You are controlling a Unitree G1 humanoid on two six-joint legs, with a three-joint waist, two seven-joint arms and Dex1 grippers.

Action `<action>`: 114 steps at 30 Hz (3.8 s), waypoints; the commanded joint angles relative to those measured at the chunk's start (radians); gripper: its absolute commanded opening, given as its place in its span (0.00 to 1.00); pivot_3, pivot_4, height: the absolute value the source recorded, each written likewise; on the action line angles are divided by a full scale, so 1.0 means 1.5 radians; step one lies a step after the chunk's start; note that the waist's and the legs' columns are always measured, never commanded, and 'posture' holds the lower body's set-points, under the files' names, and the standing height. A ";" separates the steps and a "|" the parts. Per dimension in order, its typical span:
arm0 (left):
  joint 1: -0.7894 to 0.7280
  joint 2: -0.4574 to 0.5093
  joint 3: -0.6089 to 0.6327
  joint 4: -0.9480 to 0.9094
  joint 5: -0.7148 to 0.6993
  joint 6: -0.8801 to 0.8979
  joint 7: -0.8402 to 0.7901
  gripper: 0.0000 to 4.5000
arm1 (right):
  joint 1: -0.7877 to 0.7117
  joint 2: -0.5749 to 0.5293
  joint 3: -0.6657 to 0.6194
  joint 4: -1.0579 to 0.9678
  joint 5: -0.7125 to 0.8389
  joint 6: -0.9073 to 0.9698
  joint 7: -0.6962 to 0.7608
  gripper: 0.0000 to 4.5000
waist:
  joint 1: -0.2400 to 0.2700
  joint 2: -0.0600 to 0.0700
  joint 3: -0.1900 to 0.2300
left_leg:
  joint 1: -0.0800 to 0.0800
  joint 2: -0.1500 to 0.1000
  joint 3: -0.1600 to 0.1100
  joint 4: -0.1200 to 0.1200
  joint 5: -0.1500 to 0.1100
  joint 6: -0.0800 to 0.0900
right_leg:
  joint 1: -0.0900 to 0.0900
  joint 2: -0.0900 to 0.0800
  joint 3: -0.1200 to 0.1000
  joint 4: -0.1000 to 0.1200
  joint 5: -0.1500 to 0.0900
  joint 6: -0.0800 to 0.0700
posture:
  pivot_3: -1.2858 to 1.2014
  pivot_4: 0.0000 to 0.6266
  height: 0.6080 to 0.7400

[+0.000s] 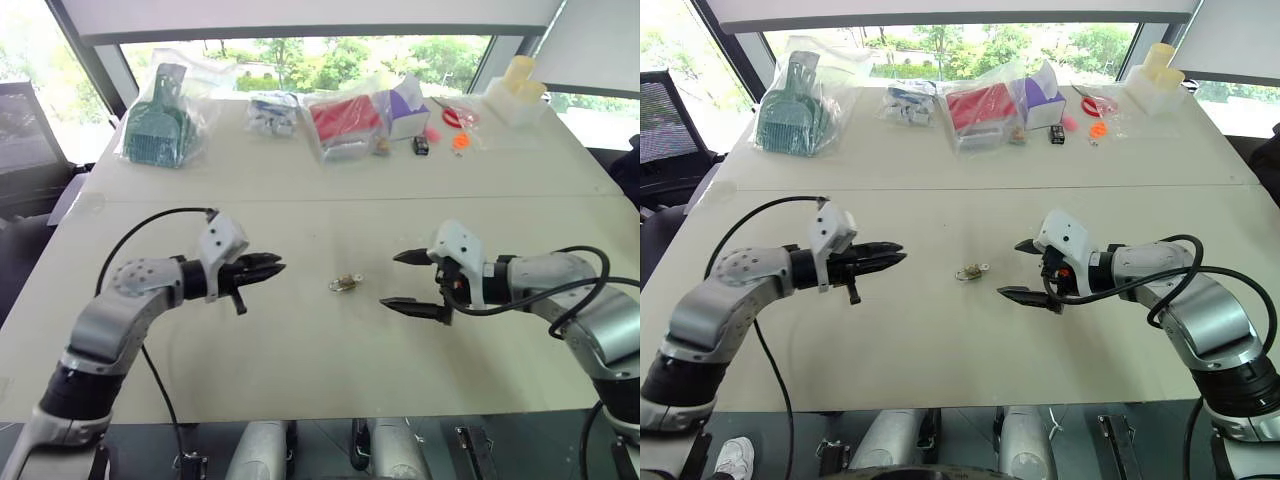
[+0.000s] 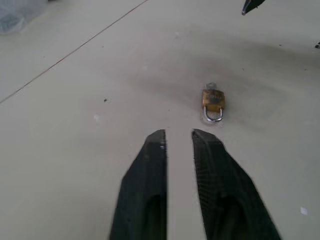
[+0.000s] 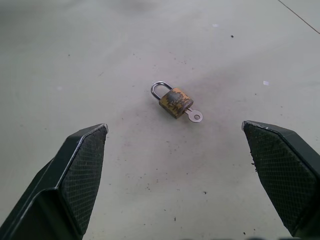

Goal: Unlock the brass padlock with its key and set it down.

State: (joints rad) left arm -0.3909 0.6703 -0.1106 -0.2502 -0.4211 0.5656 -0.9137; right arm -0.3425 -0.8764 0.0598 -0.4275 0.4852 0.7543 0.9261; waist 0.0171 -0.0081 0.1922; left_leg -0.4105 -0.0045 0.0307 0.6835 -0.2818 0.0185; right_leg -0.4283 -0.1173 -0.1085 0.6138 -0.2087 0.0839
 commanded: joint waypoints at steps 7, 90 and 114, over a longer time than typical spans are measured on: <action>-0.040 -0.082 -0.124 0.090 0.106 -0.100 -0.013 0.98 | 0.029 0.004 -0.029 -0.048 0.005 0.001 -0.035 1.00 | -0.001 0.000 0.000 | 0.000 0.000 0.000 0.000 0.000 0.000 | 0.000 0.000 0.000 0.000 0.000 0.000 | 0.52 0.24 1.00; -0.217 -0.047 -0.040 0.284 0.114 -0.221 -0.233 0.17 | -0.188 0.264 0.227 0.202 -0.501 -0.527 -0.148 0.01 | -0.005 0.000 0.000 | 0.001 0.000 0.000 0.001 0.001 0.000 | 0.000 0.001 0.000 0.003 0.000 0.000 | 0.52 0.24 1.00; -0.267 -0.083 -0.058 0.406 0.236 -0.577 -0.194 0.17 | -0.280 0.296 0.212 0.268 -0.398 -0.369 0.009 0.01 | -0.004 0.000 0.000 | 0.001 0.000 0.001 0.001 0.001 0.000 | 0.000 0.001 0.000 0.003 0.000 0.000 | 0.52 0.24 1.00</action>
State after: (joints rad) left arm -0.7580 0.5617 -0.2187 0.3799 -0.0330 -0.3087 -1.2166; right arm -0.7337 -0.4500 0.3631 -0.0167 -0.0876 0.2879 0.9680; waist 0.0105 -0.0084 0.1915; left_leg -0.4089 -0.0043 0.0315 0.6852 -0.2810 0.0179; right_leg -0.4281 -0.1155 -0.1083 0.6190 -0.2080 0.0837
